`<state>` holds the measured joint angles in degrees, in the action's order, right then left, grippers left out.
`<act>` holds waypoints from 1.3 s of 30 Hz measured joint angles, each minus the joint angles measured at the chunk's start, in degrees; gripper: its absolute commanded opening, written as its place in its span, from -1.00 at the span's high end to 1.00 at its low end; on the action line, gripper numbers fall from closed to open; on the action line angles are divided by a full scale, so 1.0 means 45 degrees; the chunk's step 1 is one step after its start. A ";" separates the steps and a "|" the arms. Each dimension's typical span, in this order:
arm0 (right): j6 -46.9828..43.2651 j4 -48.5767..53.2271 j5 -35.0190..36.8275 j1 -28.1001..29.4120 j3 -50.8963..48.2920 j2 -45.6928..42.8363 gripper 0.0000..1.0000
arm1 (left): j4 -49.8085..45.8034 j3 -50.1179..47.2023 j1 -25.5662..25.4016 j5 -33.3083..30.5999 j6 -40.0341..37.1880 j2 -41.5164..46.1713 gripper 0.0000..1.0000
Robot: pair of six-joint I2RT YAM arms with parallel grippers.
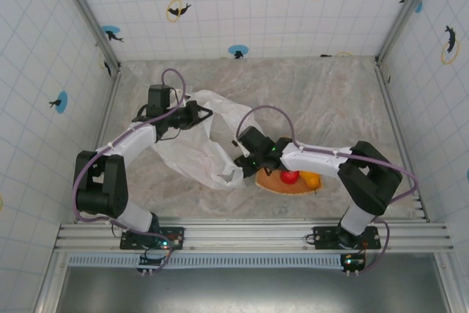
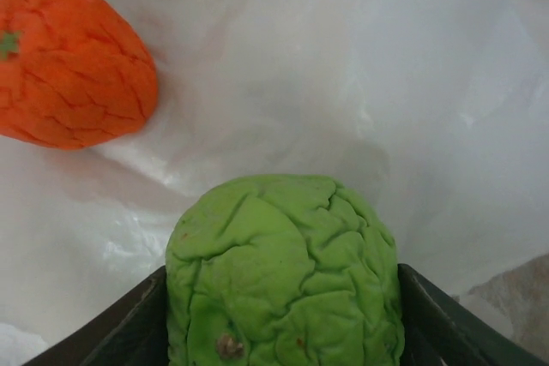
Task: Place the fruits into the plastic bag
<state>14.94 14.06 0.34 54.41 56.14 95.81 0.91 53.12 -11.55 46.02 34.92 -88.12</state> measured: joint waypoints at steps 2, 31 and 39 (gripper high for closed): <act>0.0005 -0.0068 0.0000 0.0000 0.0170 0.0000 -0.15 | 0.0000 0.0000 0.0000 0.0000 0.0000 0.0000 1.00; 0.2599 -0.6771 0.0821 -0.0296 0.1574 0.3317 -0.65 | 0.0005 0.0000 0.0000 0.0010 0.0005 0.0000 1.00; 0.2127 -0.5765 0.0661 -0.0369 0.1622 0.2725 -0.87 | 0.0005 0.0000 0.0000 0.0005 0.0005 0.0000 1.00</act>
<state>24.51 -11.88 3.31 52.75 63.44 108.07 0.93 53.12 -11.55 46.04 34.94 -88.12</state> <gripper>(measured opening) 0.942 0.045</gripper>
